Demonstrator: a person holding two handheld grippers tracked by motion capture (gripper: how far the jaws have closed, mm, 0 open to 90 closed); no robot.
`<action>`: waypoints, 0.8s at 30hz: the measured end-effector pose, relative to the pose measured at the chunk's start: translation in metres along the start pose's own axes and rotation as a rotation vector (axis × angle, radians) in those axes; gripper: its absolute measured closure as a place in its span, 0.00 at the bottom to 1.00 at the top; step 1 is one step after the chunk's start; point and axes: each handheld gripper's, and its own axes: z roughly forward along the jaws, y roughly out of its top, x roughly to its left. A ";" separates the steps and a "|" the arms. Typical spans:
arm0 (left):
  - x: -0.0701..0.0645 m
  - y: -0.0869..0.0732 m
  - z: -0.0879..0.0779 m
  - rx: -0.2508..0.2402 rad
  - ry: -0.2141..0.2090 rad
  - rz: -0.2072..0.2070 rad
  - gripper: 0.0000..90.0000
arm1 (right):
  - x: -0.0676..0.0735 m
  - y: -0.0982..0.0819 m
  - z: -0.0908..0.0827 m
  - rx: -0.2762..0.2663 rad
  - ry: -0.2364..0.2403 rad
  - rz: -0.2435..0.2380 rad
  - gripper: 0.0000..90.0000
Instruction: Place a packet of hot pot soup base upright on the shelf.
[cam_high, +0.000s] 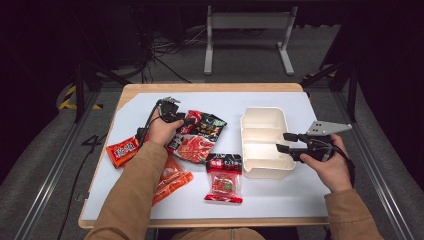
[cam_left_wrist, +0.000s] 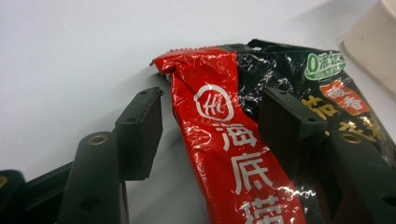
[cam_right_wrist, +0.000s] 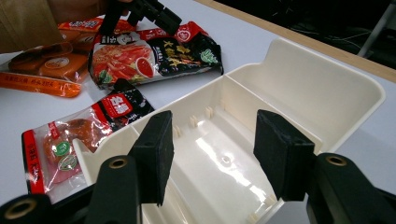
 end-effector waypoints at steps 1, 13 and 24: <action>0.000 0.000 0.001 0.007 -0.003 0.002 0.46 | 0.000 0.000 0.000 0.000 0.003 0.003 0.53; -0.009 -0.002 0.011 0.099 0.025 0.023 0.64 | 0.002 0.000 0.005 0.011 0.011 0.006 0.53; -0.010 -0.002 0.008 0.105 0.047 0.014 0.86 | 0.003 0.000 0.007 0.021 0.014 -0.006 0.54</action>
